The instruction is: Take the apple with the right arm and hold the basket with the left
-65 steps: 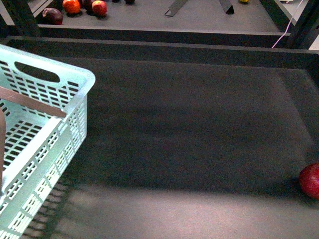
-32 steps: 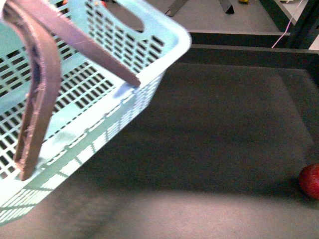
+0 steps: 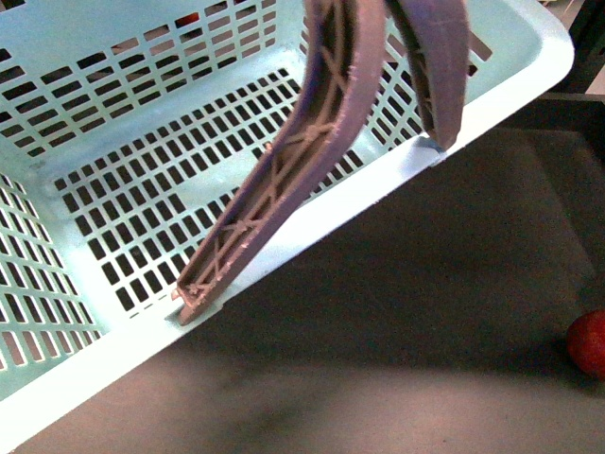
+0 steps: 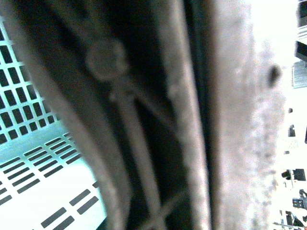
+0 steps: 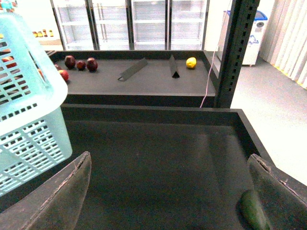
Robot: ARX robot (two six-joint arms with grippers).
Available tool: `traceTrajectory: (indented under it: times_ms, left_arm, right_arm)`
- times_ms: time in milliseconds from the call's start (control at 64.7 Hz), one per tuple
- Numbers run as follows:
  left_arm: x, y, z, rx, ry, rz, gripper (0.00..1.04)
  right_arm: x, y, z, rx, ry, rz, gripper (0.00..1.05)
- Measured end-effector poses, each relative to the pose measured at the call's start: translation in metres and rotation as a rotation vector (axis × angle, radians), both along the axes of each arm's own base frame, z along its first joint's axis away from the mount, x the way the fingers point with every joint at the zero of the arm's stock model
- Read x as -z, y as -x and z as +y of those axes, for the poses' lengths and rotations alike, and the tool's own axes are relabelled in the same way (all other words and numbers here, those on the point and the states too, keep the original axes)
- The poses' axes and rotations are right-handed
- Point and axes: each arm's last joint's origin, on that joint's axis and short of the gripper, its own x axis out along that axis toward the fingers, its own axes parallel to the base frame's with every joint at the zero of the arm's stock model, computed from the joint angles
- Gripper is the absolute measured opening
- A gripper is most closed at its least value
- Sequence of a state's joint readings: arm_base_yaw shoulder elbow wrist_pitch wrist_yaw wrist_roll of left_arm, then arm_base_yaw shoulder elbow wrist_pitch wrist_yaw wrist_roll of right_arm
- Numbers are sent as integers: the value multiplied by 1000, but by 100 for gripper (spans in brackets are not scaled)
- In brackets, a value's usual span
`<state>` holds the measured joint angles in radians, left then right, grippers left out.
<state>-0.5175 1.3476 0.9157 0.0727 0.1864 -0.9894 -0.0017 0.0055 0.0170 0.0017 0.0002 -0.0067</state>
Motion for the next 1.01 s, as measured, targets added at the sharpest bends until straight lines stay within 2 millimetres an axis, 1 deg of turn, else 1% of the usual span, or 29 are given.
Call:
traceTrajectory:
  times_ms: [139,278,1005]
  left_arm:
    - [1,4,-9,35,-7,-6,15]
    - [0,7,-14,57,-7,-15,15]
    - [0,7,-15,61,-14,-23,15]
  right_arm:
    - [0,0,0,0,0,0,96]
    - [0,0,0,0,0,0,96]
    - [0,0,0,0,0,0,96]
